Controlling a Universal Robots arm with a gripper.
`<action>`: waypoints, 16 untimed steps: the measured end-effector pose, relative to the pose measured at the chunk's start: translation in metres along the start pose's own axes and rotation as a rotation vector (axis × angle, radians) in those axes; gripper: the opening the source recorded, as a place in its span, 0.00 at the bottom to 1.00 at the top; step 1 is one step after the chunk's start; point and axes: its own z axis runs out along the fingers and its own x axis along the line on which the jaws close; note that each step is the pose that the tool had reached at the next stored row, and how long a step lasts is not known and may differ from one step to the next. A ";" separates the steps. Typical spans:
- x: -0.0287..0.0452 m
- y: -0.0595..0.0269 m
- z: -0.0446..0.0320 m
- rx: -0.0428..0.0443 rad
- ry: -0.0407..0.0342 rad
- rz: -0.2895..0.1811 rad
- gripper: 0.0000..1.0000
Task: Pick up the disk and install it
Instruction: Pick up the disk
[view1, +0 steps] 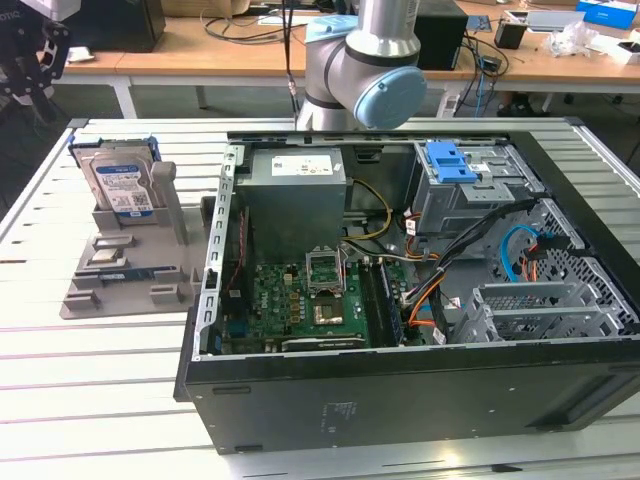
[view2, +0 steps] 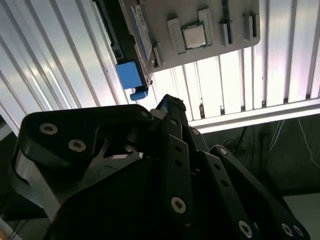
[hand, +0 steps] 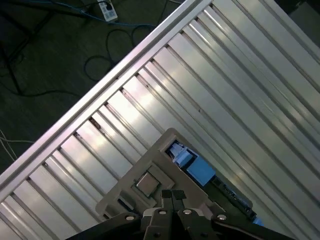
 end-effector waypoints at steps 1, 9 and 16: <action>0.0000 0.0001 0.0000 -0.0005 0.0006 -0.021 0.11; -0.0003 0.0003 0.0000 -0.0037 0.0044 -0.152 0.11; -0.0005 0.0005 0.0000 -0.0069 0.0083 -0.285 0.11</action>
